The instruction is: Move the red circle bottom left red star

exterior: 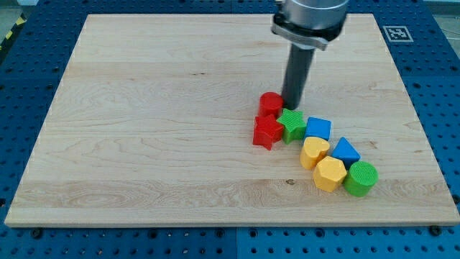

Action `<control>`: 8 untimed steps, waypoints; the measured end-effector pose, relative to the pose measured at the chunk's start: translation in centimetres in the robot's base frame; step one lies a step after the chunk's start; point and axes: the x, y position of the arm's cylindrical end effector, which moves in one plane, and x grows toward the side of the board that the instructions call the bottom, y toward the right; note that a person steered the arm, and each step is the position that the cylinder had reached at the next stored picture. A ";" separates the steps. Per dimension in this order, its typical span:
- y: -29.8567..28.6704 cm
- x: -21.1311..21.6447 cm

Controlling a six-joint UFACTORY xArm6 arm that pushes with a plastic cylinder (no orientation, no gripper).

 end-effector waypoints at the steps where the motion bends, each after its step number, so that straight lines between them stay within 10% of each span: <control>1: -1.9 0.0; 8: -10.7 2.7</control>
